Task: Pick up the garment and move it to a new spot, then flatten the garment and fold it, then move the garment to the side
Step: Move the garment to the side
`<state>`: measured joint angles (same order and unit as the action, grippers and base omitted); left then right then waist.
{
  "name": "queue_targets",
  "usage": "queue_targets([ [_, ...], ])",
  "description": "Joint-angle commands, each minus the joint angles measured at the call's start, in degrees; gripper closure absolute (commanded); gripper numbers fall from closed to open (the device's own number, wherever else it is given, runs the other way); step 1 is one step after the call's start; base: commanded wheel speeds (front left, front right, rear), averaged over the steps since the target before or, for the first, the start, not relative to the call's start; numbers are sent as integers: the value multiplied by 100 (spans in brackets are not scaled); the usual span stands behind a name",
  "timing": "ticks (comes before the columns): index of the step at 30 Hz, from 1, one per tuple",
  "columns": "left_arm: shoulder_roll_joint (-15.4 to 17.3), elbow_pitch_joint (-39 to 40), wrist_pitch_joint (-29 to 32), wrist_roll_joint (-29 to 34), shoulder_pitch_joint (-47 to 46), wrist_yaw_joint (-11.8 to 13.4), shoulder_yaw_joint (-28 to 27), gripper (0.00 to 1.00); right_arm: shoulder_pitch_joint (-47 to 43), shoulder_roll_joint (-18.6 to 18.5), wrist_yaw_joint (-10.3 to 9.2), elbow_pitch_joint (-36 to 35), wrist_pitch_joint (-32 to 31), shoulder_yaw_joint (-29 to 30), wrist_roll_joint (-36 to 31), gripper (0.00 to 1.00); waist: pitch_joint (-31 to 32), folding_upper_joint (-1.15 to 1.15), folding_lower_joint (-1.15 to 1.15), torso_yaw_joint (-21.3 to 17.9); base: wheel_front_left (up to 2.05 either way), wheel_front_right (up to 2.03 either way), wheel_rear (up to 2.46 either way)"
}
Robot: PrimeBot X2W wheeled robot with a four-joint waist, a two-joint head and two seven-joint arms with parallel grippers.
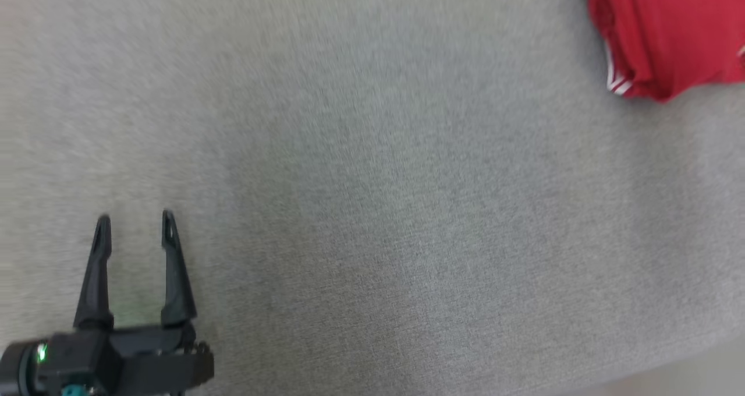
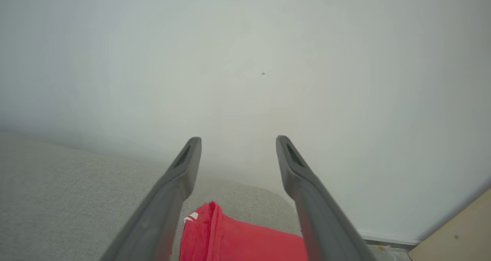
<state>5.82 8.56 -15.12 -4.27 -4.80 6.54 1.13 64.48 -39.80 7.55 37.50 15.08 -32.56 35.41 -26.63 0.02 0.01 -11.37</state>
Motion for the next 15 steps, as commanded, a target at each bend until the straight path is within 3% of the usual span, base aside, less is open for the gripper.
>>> queue_targets([
  [1, -31, -21, -2, -70, 148, -21, -34, 0, -282, 92, -15, -107, 7, 101, -110, 0, 815, -2, -1, 312, 0, 0, 0],
  [15, -194, -337, -2, -80, 662, -347, -212, 0, -3254, 1504, -15, -1494, 8, 1698, -961, 0, 1849, -2, -1, 787, 0, 0, 0],
])
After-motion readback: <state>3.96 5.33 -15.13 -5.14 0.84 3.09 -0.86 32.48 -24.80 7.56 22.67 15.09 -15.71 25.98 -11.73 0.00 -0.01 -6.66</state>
